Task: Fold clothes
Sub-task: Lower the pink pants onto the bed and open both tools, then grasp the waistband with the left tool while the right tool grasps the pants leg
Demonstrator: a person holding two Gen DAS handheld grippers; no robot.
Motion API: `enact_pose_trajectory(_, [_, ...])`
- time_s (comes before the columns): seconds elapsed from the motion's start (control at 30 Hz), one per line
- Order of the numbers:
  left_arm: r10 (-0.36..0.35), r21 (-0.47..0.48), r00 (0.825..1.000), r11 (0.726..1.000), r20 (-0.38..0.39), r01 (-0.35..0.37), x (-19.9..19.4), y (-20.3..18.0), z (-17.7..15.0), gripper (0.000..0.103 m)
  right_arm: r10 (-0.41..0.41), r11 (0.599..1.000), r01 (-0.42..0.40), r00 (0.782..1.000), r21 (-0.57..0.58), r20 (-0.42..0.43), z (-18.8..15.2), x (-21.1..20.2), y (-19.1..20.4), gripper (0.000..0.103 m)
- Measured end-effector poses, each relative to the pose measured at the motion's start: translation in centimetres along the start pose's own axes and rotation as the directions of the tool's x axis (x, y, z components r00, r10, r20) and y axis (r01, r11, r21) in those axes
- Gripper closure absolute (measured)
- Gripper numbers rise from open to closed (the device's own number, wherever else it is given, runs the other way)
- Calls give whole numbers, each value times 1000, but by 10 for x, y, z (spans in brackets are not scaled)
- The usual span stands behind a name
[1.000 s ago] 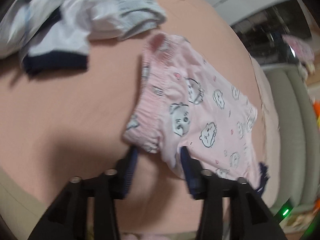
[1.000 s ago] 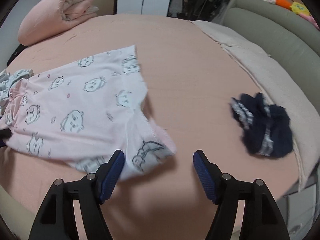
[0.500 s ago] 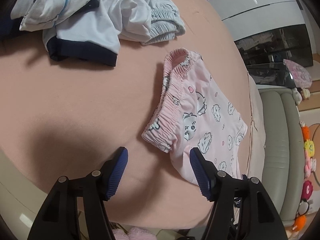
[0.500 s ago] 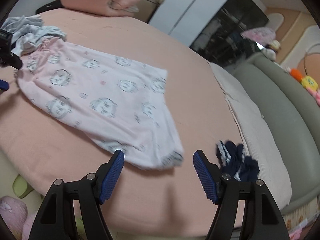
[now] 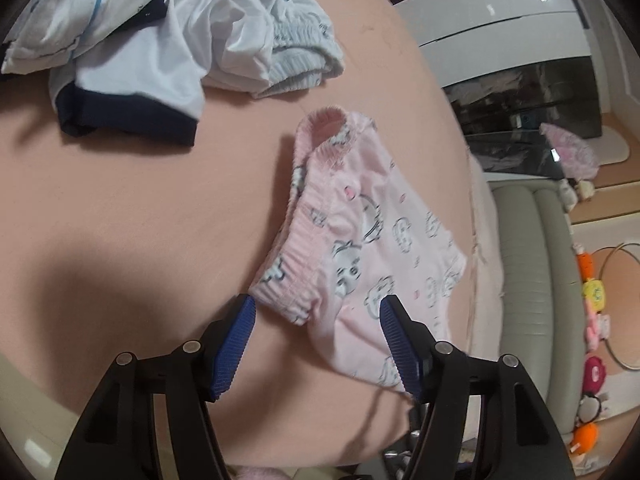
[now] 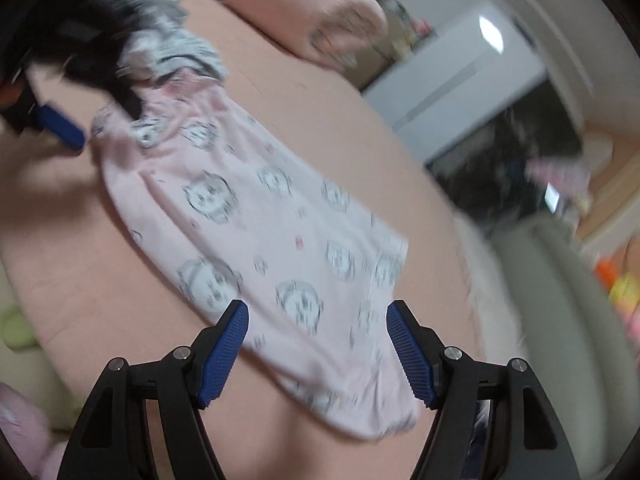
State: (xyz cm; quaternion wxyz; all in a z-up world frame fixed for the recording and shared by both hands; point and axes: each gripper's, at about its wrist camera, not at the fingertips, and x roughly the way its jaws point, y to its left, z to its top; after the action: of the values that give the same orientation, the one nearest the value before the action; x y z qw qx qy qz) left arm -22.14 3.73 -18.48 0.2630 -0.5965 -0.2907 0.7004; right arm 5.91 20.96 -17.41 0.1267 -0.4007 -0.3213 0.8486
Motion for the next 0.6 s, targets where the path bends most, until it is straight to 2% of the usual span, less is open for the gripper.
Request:
enact_pose_trajectory(0.17, [-46,-7,999,999,5,46,8,3,6,40,-29,991,39,996,-132,80,13,2,31,32])
enact_pose_trajectory(0.33, [-90,-32,996,995,-12,89,11,9,10,40,-46,962,87,986,-258,162,25,4,61,32])
enact_pose_trajectory(0.6, [-174,-81,984,982,-21,172,3,22,18,40,11,898,101,968,-428,252,12,-8,97,32])
